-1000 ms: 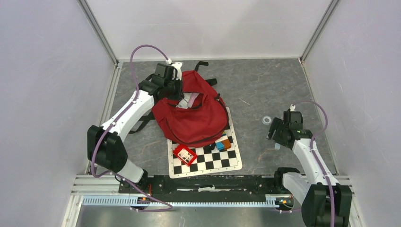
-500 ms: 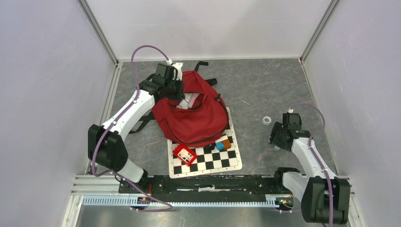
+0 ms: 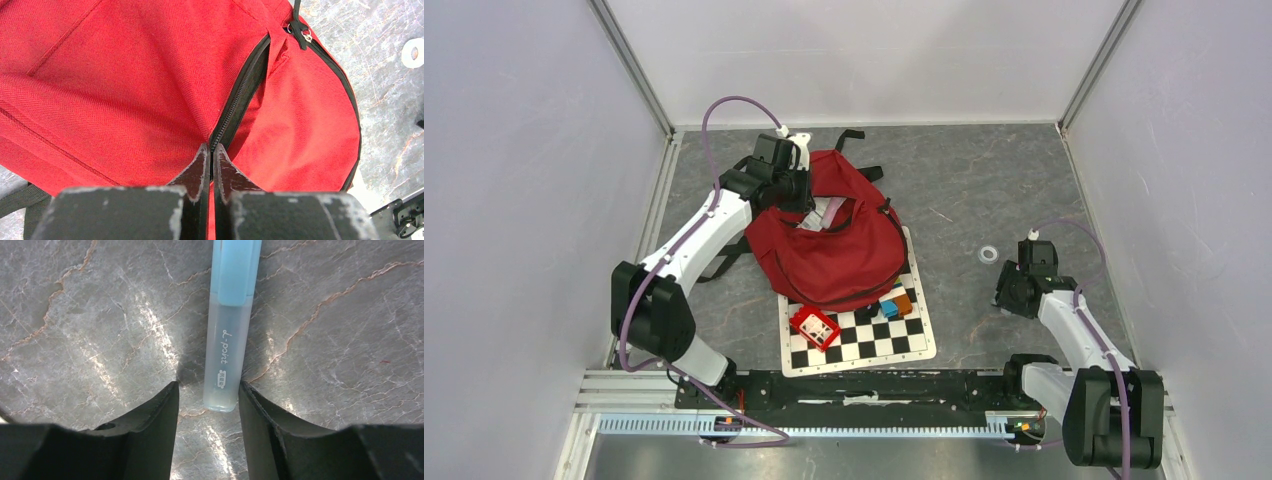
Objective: Pack the student bag
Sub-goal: Pick up the stationery from the center of the board, then place the stationery in the student bag.
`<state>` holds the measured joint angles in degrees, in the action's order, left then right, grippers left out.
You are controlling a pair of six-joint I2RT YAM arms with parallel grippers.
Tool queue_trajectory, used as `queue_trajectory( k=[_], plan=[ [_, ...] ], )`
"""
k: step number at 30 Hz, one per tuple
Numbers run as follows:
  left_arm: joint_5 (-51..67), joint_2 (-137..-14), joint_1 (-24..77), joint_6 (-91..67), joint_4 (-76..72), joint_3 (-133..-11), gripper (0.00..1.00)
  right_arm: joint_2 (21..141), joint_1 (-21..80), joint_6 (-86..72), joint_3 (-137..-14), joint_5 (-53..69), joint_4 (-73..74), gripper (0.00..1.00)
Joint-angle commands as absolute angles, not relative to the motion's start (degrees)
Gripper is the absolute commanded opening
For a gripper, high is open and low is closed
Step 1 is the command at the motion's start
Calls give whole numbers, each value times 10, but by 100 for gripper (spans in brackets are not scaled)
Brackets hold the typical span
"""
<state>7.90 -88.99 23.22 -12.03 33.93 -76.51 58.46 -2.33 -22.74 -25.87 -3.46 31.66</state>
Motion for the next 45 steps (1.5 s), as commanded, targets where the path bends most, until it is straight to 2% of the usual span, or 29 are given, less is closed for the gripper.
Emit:
queue_trajectory(
  k=[1,7,15,19,21,28,31,45],
  plan=[
    [104,-890,233,-140,316,-773,2,594,-19,-220,-251,-46,303,49],
    [102,-890,234,-139,317,-774,2,582,-17,-208,-242,-68,295,39],
    [95,-888,234,-137,321,-775,2,578,-11,-195,-238,-38,283,20],
    [95,-884,234,-136,321,-775,2,557,-7,-199,-252,-40,292,4],
    [93,-883,234,-136,321,-775,2,539,-6,-202,-263,-38,294,0],
    [93,-882,234,-136,321,-775,2,498,17,-201,-310,-2,285,0],
    [93,-881,234,-136,321,-776,2,504,41,-195,-333,54,269,0],
    [91,-883,234,-135,321,-776,2,682,267,-206,-469,176,190,0]
  ],
)
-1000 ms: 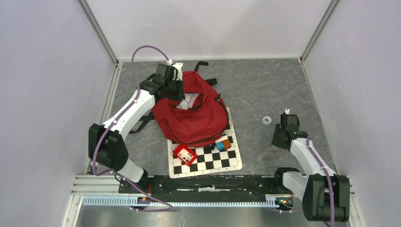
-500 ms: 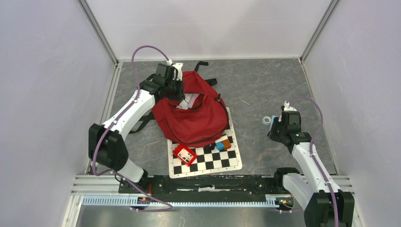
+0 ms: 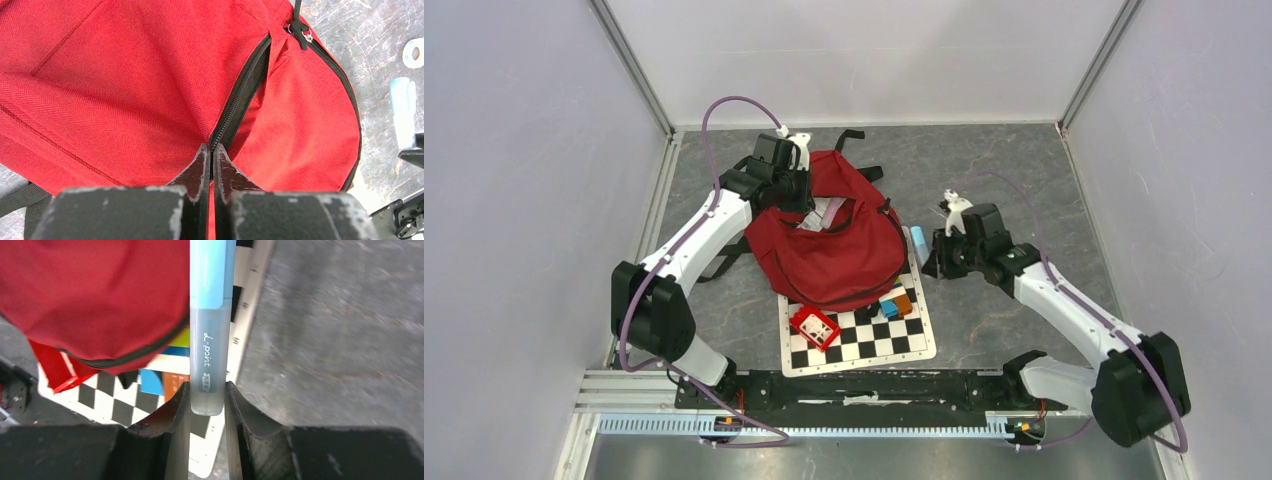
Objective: Pack the student bag
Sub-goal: Place the stationery in the student bag.
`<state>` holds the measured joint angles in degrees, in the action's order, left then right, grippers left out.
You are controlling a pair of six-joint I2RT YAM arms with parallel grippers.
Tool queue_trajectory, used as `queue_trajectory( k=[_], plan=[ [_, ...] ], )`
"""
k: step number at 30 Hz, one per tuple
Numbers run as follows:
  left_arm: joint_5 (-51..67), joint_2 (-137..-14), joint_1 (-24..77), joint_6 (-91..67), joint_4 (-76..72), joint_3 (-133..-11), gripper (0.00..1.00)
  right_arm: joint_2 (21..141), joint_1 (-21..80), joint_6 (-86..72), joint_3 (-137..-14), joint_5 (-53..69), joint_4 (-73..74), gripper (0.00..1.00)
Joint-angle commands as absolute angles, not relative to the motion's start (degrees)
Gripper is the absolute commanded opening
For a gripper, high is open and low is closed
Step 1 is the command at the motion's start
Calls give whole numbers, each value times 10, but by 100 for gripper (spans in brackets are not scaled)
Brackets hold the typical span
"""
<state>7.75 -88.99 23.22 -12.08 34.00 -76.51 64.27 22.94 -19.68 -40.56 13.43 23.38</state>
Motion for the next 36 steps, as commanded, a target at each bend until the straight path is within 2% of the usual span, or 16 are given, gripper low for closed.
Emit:
queue_trajectory(
  k=[1,10,21,29,36],
  plan=[
    [92,-882,234,-135,321,-775,2,696,281,-206,-482,181,189,0],
    [92,-882,233,-134,321,-776,2,869,390,-236,-635,228,163,0],
    [90,-880,234,-133,323,-778,2,1040,393,-376,-755,222,124,0],
    [91,-880,233,-132,323,-778,2,1098,384,-469,-811,187,48,0],
    [91,-879,232,-131,325,-779,2,1108,384,-582,-778,108,-47,0]
  ],
)
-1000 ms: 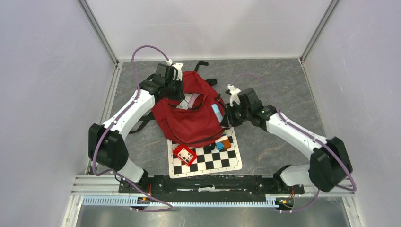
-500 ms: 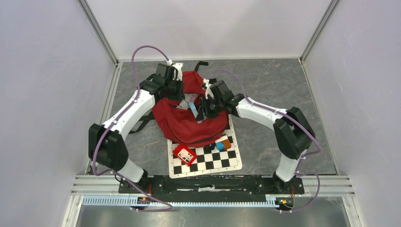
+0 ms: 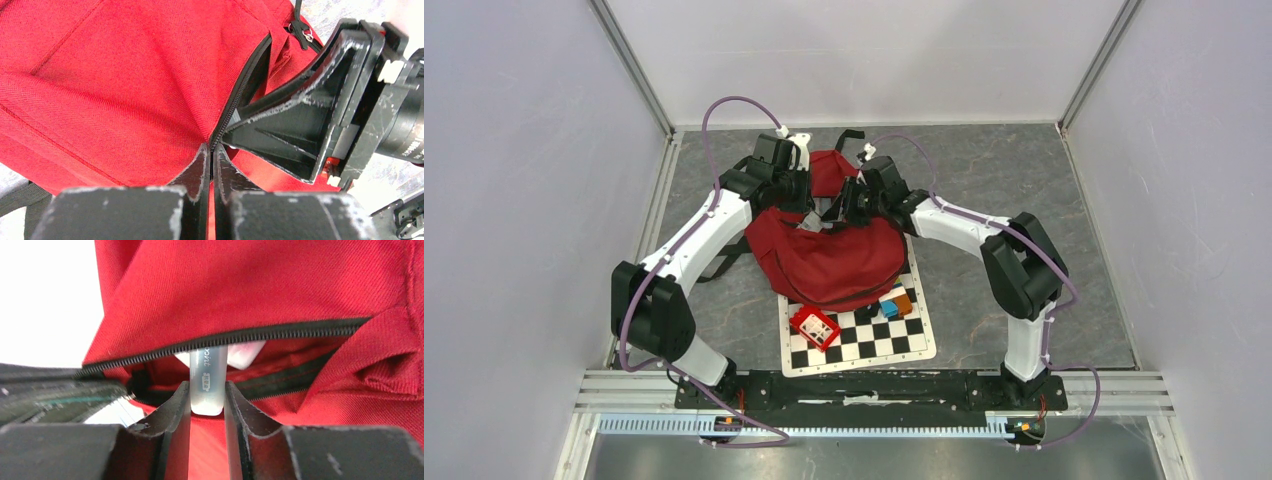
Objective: Pack the student bag
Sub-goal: Place the stationery in the student bag.
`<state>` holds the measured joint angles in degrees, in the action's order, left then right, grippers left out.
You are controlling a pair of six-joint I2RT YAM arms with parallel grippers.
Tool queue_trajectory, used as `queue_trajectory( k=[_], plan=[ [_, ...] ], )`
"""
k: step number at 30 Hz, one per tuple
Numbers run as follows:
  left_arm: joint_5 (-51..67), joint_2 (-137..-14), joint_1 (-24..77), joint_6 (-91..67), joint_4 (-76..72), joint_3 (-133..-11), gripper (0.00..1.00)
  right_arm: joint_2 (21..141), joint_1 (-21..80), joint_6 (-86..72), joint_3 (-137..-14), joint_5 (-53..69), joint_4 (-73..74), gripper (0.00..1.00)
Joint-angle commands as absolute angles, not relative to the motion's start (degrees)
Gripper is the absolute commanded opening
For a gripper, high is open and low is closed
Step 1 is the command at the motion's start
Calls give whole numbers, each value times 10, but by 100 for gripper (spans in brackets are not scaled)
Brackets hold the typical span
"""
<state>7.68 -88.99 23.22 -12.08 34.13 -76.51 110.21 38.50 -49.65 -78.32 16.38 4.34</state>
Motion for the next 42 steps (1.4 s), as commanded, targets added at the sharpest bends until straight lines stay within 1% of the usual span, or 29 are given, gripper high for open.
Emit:
queue_trajectory(
  k=[1,8,15,19,21,23,26,30,35,42],
  plan=[
    [91,-879,231,-132,324,-779,2,1106,385,-597,-771,97,-62,0],
    [95,-879,229,-133,324,-780,2,1103,398,-650,-765,20,-80,0],
    [95,-877,227,-132,324,-780,2,1111,411,-672,-762,-10,-83,0],
    [94,-874,225,-133,324,-780,2,1114,414,-666,-762,-6,-82,11],
    [94,-873,225,-133,324,-780,2,1112,415,-659,-762,-8,-80,22],
    [95,-873,225,-133,324,-780,2,1107,416,-656,-757,-16,-74,28],
    [95,-874,224,-133,324,-780,2,1094,418,-653,-741,-31,-80,37],
    [95,-874,223,-133,324,-780,2,1090,420,-642,-741,-35,-81,45],
    [95,-872,223,-133,324,-780,2,1084,423,-625,-744,-38,-84,52],
    [91,-870,222,-132,323,-780,2,1036,425,-585,-719,-67,-79,53]
  ],
)
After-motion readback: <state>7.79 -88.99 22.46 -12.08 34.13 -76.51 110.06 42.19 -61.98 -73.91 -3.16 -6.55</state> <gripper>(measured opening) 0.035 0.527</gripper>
